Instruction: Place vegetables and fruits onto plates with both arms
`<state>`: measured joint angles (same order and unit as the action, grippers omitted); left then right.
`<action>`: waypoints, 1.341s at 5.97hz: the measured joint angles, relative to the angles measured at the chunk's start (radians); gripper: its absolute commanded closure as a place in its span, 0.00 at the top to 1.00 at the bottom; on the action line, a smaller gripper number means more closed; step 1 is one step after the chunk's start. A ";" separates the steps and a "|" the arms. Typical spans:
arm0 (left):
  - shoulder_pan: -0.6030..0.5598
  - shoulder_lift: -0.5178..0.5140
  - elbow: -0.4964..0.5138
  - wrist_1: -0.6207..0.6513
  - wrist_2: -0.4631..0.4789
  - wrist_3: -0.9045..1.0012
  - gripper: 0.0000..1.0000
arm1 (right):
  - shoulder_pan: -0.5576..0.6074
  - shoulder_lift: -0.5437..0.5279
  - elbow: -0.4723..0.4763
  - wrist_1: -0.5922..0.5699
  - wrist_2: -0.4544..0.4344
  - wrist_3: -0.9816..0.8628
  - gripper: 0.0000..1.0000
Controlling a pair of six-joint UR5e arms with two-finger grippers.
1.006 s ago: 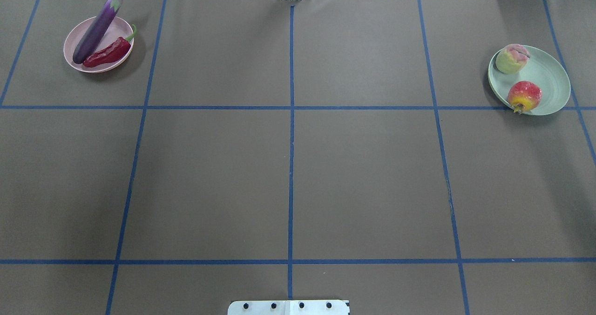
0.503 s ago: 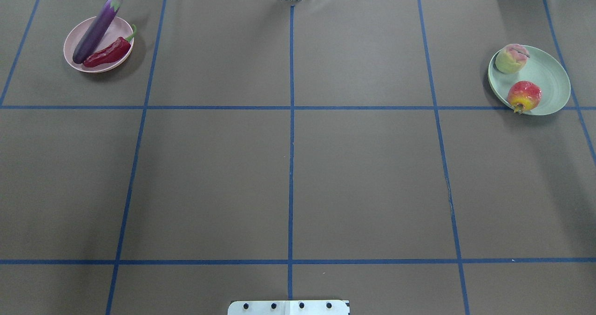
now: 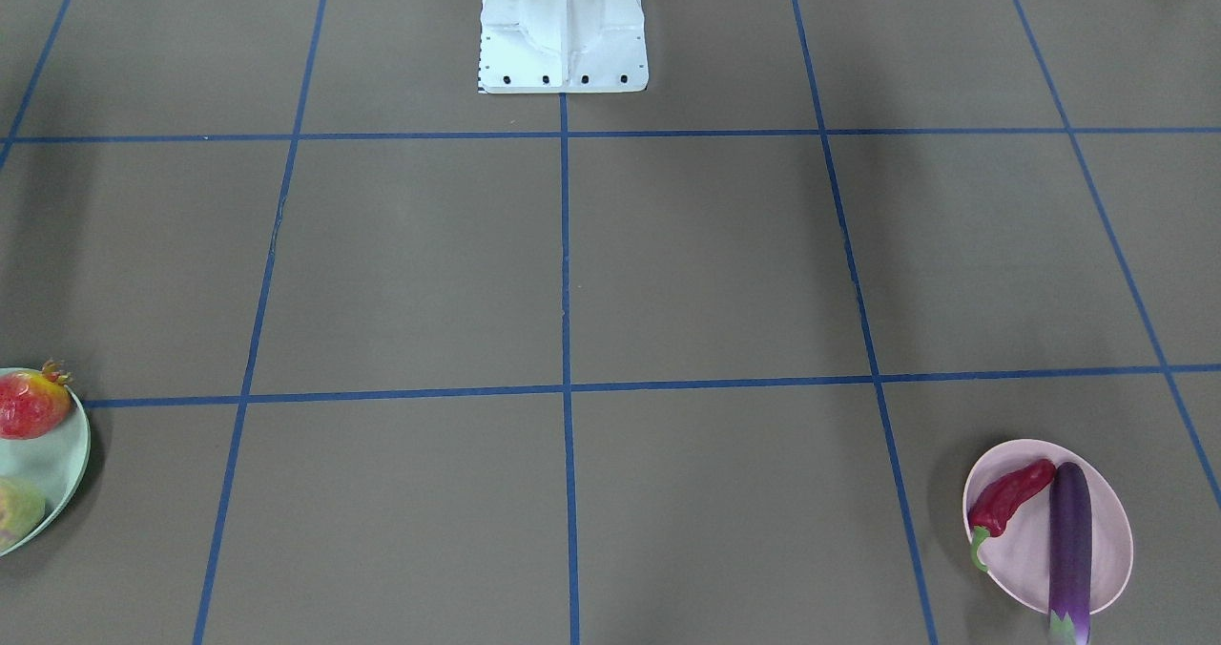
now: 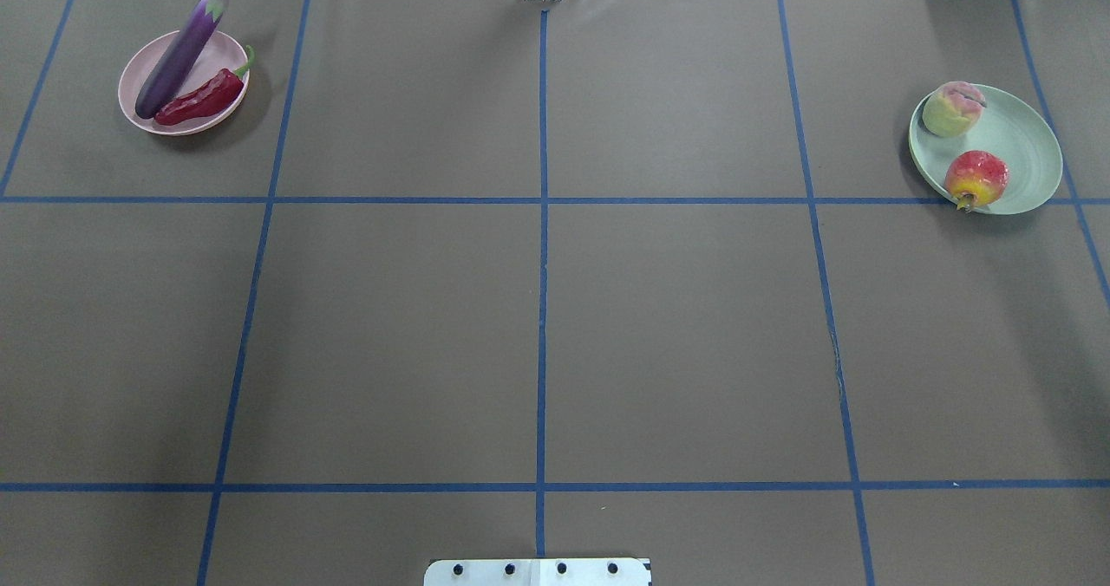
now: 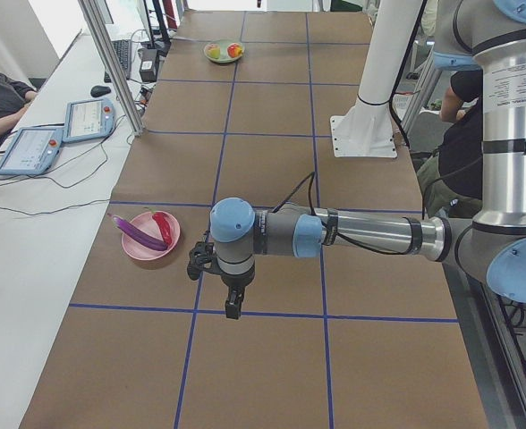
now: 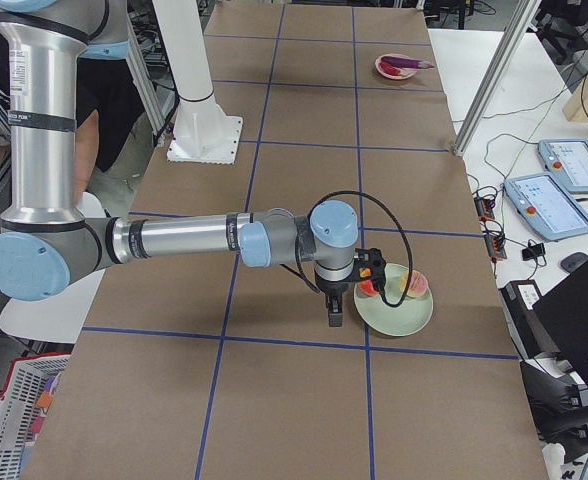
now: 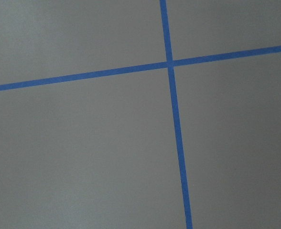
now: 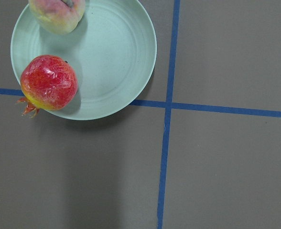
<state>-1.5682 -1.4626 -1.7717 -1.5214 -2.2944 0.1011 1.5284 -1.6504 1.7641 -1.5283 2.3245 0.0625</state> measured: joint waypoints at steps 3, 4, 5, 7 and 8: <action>0.000 0.005 -0.010 0.000 -0.035 0.008 1.00 | -0.044 0.000 0.000 0.000 -0.005 0.001 1.00; 0.000 0.005 -0.014 0.000 -0.036 0.009 1.00 | -0.047 -0.001 0.000 0.000 -0.005 0.002 1.00; 0.000 0.005 -0.016 0.000 -0.037 0.009 1.00 | -0.048 -0.001 0.000 0.000 -0.005 0.001 1.00; 0.000 0.005 -0.017 0.000 -0.037 0.009 1.00 | -0.048 -0.005 0.000 0.000 -0.005 0.000 1.00; 0.000 0.005 -0.016 0.000 -0.037 0.009 1.00 | -0.048 -0.006 0.000 0.001 -0.006 -0.001 1.00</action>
<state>-1.5677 -1.4573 -1.7876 -1.5217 -2.3316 0.1105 1.4801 -1.6560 1.7641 -1.5273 2.3189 0.0618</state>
